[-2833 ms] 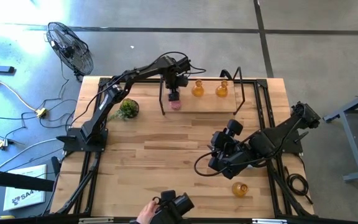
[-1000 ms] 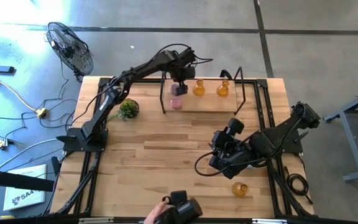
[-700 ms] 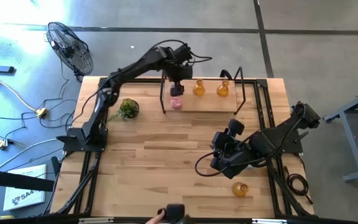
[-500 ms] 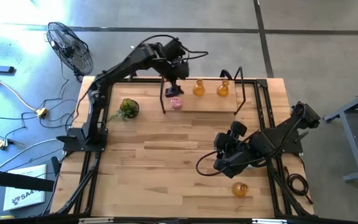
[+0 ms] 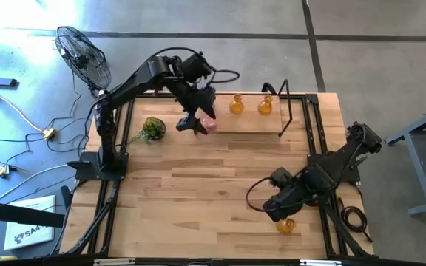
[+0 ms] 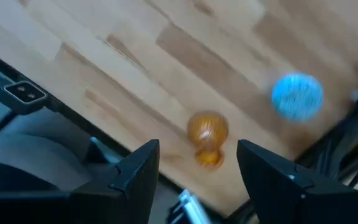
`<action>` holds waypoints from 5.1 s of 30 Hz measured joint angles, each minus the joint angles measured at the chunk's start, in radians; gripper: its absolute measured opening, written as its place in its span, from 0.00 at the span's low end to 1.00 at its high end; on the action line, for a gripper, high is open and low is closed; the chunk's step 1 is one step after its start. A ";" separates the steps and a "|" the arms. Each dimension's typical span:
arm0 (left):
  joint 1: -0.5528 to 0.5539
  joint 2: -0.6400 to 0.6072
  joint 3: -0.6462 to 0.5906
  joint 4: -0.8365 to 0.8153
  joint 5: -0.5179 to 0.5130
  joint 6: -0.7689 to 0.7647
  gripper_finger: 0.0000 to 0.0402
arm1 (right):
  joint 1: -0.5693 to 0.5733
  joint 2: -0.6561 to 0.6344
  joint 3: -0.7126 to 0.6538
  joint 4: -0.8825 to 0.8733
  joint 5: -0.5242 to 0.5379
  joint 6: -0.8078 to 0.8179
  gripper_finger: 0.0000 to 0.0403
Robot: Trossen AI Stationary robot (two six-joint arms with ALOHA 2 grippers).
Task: Pick & Place candle stick holders
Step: Put the orange glass candle holder on the shelf
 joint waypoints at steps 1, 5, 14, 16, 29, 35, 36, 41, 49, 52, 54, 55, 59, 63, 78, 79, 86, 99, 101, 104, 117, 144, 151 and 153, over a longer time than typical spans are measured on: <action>-0.012 0.002 0.000 0.002 0.000 0.000 0.83 | 0.013 0.000 0.000 -0.004 -0.003 0.049 0.52; -0.057 0.014 -0.002 0.011 -0.005 0.000 0.83 | 0.080 0.001 0.000 -0.033 -0.005 0.263 0.52; -0.110 0.020 -0.001 0.011 -0.009 0.000 0.83 | 0.210 0.095 0.000 -0.034 -0.065 0.597 0.52; -0.116 0.020 -0.001 0.009 -0.009 0.000 0.83 | 0.221 0.127 0.000 -0.034 -0.092 0.625 0.52; -0.154 0.020 -0.001 -0.021 0.048 -0.003 0.83 | 0.185 0.263 0.000 -0.010 -0.105 0.401 0.52; -0.183 0.020 -0.001 -0.015 0.050 -0.003 0.83 | 0.193 0.269 0.000 -0.003 -0.064 0.392 0.52; -0.183 0.020 -0.001 -0.014 0.050 -0.003 0.83 | 0.199 0.269 0.000 -0.004 -0.065 0.407 0.52; -0.168 0.020 -0.001 -0.009 0.049 0.000 0.83 | 0.241 0.269 0.000 0.005 -0.026 0.476 0.52; -0.173 0.020 -0.001 0.008 0.099 0.004 0.83 | 0.297 0.312 0.000 0.022 -0.006 0.577 0.52; -0.183 0.020 -0.001 0.008 0.129 0.006 0.83 | 0.308 0.335 0.000 0.046 -0.020 0.598 0.52; -0.194 0.020 -0.001 0.008 0.127 0.008 0.83 | 0.311 0.344 0.000 0.050 -0.009 0.598 0.52; -0.200 0.020 -0.001 0.008 0.126 0.009 0.83 | 0.310 0.348 0.000 0.051 -0.004 0.598 0.52; -0.213 0.020 -0.001 0.008 0.126 0.027 0.83 | 0.302 0.351 0.000 0.049 0.006 0.593 0.52; -0.214 0.020 -0.001 0.008 0.124 0.027 0.83 | 0.293 0.351 0.000 0.005 0.000 0.575 0.52; -0.212 0.020 -0.001 -0.014 0.126 0.079 0.83 | 0.284 0.351 -0.004 -0.032 -0.017 0.521 0.52; -0.212 0.020 -0.001 -0.015 0.126 0.079 0.83 | 0.279 0.347 -0.018 -0.031 -0.020 0.519 0.52; -0.212 0.020 -0.001 -0.021 0.126 0.081 0.83 | 0.273 0.259 -0.214 0.167 -0.030 0.517 0.52; -0.212 0.018 -0.015 -0.031 0.125 0.113 0.83 | 0.260 0.134 -0.523 0.516 -0.001 0.530 0.52; -0.212 0.018 -0.033 -0.035 0.125 0.113 0.83 | 0.258 0.134 -0.526 0.519 -0.001 0.525 0.52; -0.212 0.019 -0.059 -0.036 0.126 0.113 0.83 | 0.256 0.134 -0.526 0.522 0.007 0.520 0.51; -0.212 0.019 -0.172 -0.037 0.207 0.184 0.83 | 0.254 0.134 -0.522 0.517 0.020 0.486 0.38; -0.177 -0.207 -0.174 -0.012 0.169 0.246 0.83 | -0.291 -0.022 -0.150 -0.032 0.384 -0.300 0.38; -0.179 -0.216 -0.174 -0.098 0.172 0.245 0.83 | -0.597 -0.106 -0.150 -0.021 0.407 -0.623 0.38; -0.179 -0.220 -0.172 -0.098 0.174 0.246 0.83 | -0.686 -0.104 -0.150 -0.001 0.400 -0.717 0.38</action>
